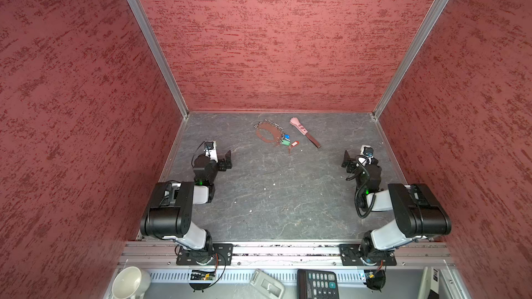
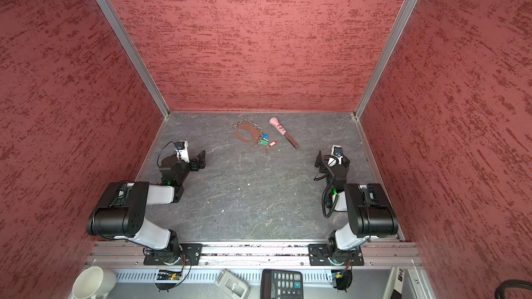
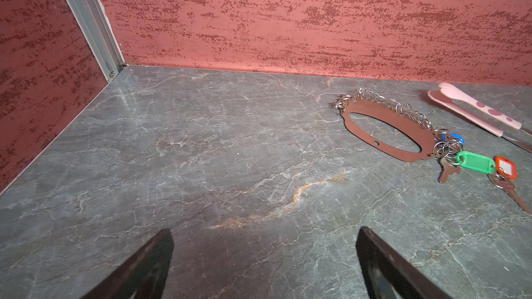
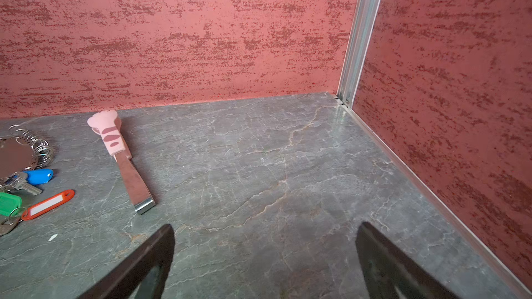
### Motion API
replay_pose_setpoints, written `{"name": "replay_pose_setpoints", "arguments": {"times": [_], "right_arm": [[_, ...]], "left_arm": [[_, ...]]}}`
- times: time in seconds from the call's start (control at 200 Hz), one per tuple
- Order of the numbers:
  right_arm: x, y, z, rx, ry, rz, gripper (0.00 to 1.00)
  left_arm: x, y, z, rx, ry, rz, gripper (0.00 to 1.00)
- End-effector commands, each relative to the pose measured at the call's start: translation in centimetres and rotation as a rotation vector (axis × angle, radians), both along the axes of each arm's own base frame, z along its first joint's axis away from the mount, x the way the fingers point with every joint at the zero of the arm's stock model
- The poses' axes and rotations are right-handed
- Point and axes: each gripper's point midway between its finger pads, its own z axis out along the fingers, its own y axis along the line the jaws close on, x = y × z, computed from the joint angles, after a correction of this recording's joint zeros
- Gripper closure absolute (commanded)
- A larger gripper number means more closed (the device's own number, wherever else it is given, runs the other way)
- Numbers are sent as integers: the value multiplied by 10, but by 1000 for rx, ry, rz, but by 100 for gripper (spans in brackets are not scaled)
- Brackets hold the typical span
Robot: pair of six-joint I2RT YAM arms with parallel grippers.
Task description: Put the keys on the keyring
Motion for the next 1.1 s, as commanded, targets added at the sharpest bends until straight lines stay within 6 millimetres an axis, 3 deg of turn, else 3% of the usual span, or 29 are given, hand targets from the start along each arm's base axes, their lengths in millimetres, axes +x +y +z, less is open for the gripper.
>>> {"name": "replay_pose_setpoints", "arguments": {"times": [0.0, 0.802, 0.912, 0.957, 1.097], "right_arm": [[4, 0, 9, 3, -27, 7, 1], [3, 0, 9, 2, -30, 4, 1], [-17, 11, 21, -26, -115, 67, 1], [-26, 12, 29, -29, -152, 70, 1], [-37, 19, 50, -53, -192, 90, 1]], "left_arm": [[3, 1, 6, -2, -13, -1, 0], [2, 2, 6, -5, -16, -3, 0], [-5, -12, 17, 37, -49, -46, 1], [-7, -9, 23, 47, -65, -19, 0], [-15, -18, 48, 137, -48, 7, 1]]}}
